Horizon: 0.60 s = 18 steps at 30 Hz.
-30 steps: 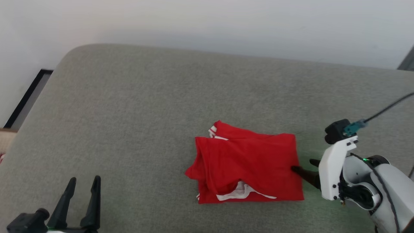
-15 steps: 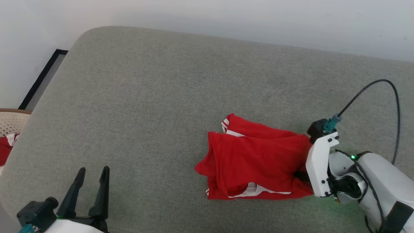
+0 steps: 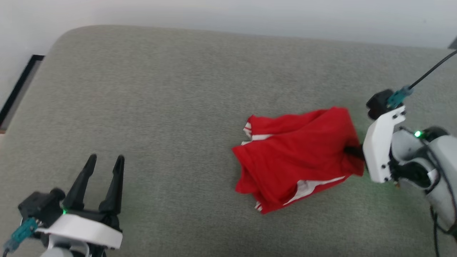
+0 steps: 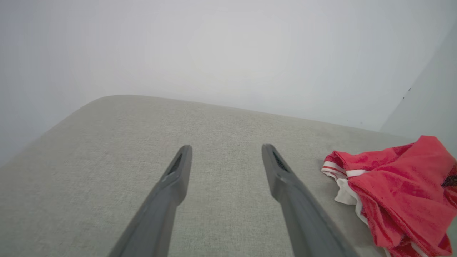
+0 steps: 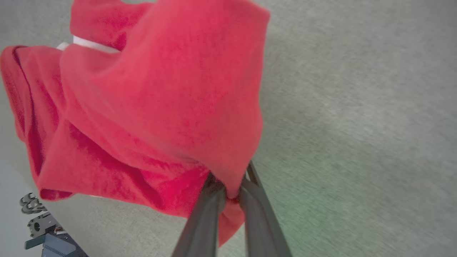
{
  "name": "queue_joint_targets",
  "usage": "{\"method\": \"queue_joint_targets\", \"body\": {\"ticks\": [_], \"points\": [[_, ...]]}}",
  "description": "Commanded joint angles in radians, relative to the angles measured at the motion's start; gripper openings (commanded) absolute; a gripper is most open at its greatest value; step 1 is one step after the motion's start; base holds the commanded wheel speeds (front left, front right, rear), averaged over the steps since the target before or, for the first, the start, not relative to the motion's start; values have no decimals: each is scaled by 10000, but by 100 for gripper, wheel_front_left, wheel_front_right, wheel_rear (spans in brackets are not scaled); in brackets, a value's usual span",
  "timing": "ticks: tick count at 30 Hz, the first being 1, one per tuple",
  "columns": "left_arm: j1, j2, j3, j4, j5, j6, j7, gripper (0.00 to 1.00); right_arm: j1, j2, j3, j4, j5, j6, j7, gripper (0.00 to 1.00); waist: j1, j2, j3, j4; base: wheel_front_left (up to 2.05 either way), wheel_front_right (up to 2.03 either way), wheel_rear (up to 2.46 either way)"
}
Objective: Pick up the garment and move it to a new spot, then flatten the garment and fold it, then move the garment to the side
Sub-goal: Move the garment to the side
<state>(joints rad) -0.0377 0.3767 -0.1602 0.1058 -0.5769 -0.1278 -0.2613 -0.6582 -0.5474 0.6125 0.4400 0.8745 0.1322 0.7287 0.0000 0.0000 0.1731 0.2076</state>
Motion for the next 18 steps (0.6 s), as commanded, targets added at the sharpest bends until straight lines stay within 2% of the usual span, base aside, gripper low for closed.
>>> {"method": "queue_joint_targets", "body": {"ticks": [1,12,18], "points": [[-244,23,-53,-16,22,-28,-46,100,-152,-107,-89,-117,-119,-27,42,0,0,0,171,-217,0,0,0],[-1881,192,-780,-143,254,-28,-48,100,-613,-780,-1466,-771,-1102,-27,-104,0,0,0,1023,-1417,0,0,0],[-2880,253,-1442,-191,468,-28,-46,100,-996,-1067,-2421,-699,-1791,-27,-641,0,0,0,1591,-2070,0,0,0]]}}
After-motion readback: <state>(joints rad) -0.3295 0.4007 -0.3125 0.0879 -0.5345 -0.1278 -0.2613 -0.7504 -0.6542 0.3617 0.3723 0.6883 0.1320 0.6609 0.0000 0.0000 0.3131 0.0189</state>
